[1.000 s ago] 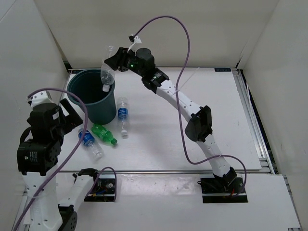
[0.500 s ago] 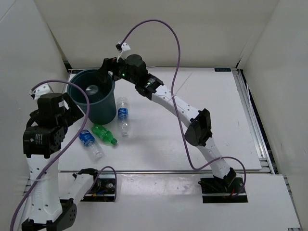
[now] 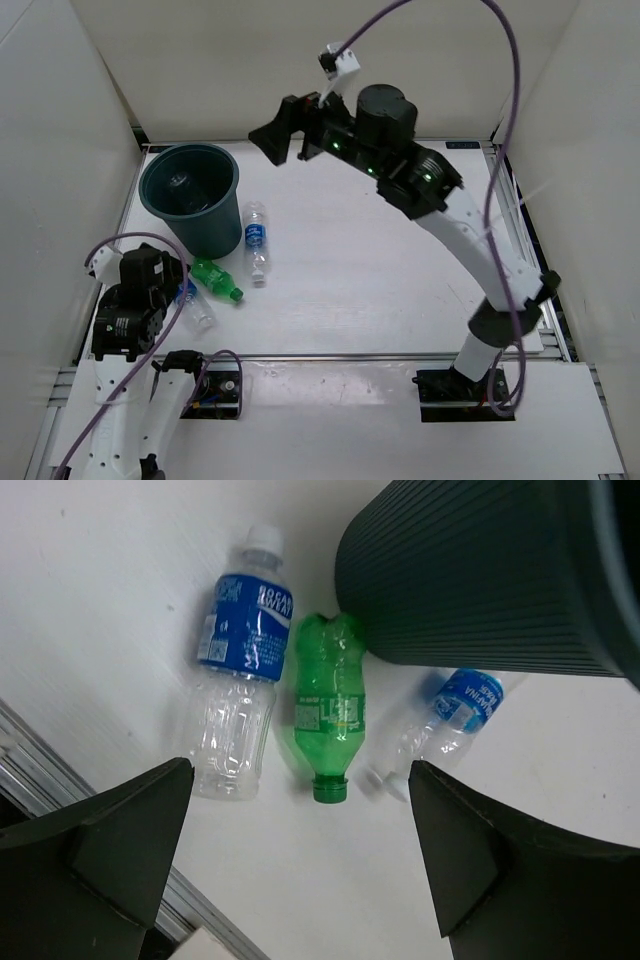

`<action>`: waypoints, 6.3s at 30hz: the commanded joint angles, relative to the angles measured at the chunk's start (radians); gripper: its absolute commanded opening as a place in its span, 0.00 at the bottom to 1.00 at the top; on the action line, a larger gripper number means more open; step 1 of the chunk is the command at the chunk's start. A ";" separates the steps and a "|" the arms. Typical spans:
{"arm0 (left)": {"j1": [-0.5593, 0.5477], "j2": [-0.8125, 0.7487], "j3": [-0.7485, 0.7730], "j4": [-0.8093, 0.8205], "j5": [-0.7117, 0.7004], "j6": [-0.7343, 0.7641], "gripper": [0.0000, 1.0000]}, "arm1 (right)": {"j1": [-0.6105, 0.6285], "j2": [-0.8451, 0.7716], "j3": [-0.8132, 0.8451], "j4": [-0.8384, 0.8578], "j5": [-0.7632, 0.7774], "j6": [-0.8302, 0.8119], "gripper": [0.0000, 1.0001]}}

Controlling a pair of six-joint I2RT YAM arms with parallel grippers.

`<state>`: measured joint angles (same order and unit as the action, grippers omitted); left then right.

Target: Put the plastic bottles in the bin

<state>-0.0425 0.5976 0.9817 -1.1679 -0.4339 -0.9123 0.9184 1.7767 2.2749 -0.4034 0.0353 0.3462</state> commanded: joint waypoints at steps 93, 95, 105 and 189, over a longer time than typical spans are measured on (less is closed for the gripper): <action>-0.073 0.145 0.440 0.024 -0.169 0.279 1.00 | -0.302 0.553 -0.232 0.027 -0.848 0.424 1.00; -0.073 0.134 0.440 -0.049 -0.154 0.290 1.00 | -0.291 0.614 -0.184 0.085 -0.871 0.470 1.00; -0.073 0.114 0.477 -0.219 -0.088 0.316 1.00 | -0.230 0.909 0.012 0.178 -0.784 0.570 1.00; -0.063 0.473 -0.348 0.626 0.153 -0.125 1.00 | 0.105 -0.421 -0.275 -0.354 0.138 -0.078 1.00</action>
<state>-0.1123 1.0531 0.6376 -0.6212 -0.2539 -1.0515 1.0195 1.3945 1.9965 -0.6933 0.1585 0.2531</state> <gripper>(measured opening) 1.000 0.998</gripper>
